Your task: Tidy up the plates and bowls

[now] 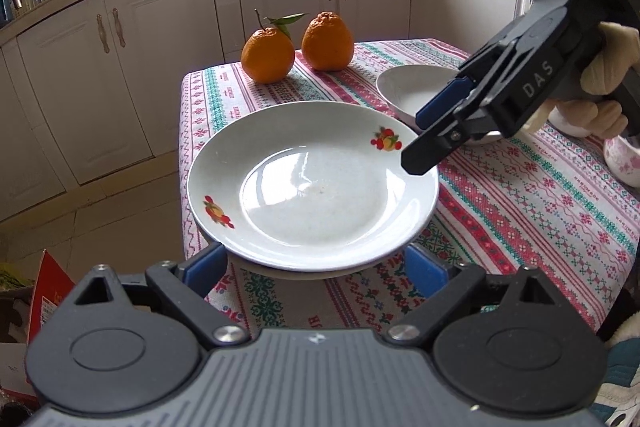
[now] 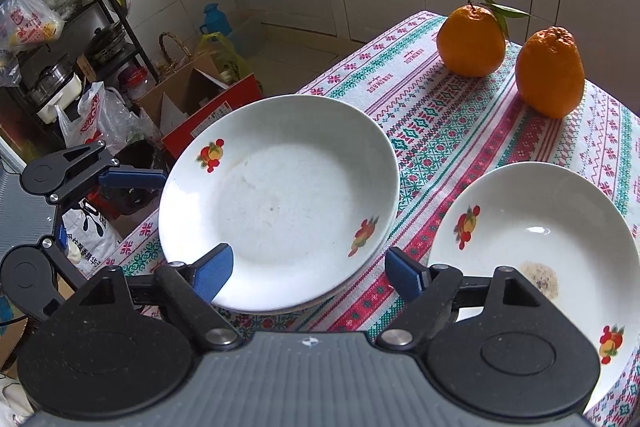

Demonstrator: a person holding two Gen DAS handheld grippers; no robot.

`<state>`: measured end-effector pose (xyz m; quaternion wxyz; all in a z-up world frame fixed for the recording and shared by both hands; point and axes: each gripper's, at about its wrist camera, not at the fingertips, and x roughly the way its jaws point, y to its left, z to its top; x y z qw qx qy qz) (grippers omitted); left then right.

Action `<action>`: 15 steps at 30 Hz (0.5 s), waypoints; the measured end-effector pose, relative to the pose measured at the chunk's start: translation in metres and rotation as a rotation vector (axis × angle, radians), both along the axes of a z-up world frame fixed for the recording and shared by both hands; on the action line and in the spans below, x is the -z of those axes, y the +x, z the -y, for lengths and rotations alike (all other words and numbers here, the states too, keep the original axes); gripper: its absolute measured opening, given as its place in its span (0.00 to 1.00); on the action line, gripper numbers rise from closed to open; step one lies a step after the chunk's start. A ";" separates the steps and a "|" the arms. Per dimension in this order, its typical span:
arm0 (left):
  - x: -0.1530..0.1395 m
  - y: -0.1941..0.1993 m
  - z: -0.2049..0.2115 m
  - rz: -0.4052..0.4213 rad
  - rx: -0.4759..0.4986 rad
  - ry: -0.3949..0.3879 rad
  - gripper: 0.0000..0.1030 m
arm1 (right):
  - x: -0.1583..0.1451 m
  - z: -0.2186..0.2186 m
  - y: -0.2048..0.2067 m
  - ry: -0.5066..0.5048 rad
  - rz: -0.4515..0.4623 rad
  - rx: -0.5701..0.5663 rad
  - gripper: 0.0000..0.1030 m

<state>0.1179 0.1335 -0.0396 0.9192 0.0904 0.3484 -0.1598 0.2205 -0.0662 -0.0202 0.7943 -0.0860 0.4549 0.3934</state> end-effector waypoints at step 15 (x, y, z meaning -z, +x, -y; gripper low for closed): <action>-0.023 -0.046 0.023 0.068 -0.087 -0.073 0.92 | -0.010 0.052 -0.084 -0.068 0.298 0.278 1.00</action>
